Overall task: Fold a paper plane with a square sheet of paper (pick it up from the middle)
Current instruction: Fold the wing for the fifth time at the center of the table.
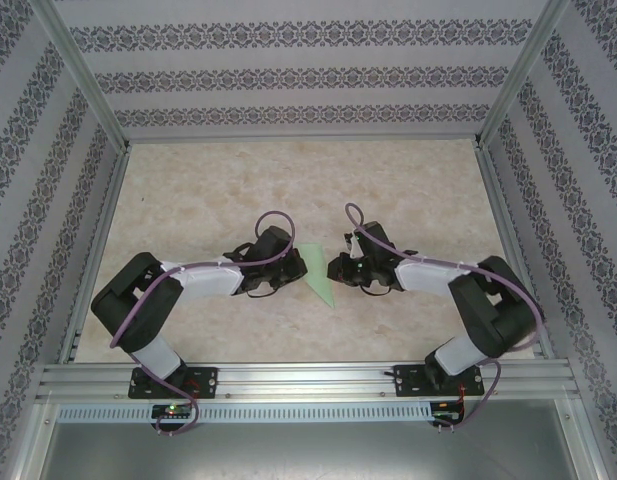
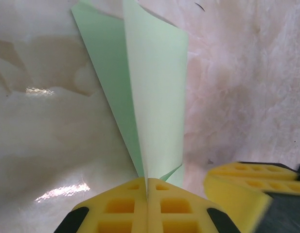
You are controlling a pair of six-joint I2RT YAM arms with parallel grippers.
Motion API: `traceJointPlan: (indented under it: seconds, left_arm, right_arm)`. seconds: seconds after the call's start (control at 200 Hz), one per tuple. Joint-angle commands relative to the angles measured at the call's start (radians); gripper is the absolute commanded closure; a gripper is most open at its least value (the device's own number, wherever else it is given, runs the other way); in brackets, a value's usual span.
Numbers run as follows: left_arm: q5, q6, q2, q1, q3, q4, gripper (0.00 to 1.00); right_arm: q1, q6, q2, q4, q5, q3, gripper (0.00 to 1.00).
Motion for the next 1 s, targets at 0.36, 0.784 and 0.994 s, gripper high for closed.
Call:
traceJointPlan:
  seconds: [0.36,0.784,0.994]
  left_arm:
    - [0.023,0.02,0.012,-0.009,0.049,-0.055,0.97]
    - [0.022,0.028,0.009,-0.008,0.049,-0.06,0.97]
    - [0.025,0.028,0.007,-0.008,0.044,-0.053,0.97]
  right_arm:
    - [0.32,-0.259,-0.271,0.026,0.513,-0.172,0.69]
    - [0.532,-0.485,-0.173,0.187,0.746,-0.18,0.68]
    - [0.575,-0.545,-0.144,0.22,0.801,-0.185,0.67]
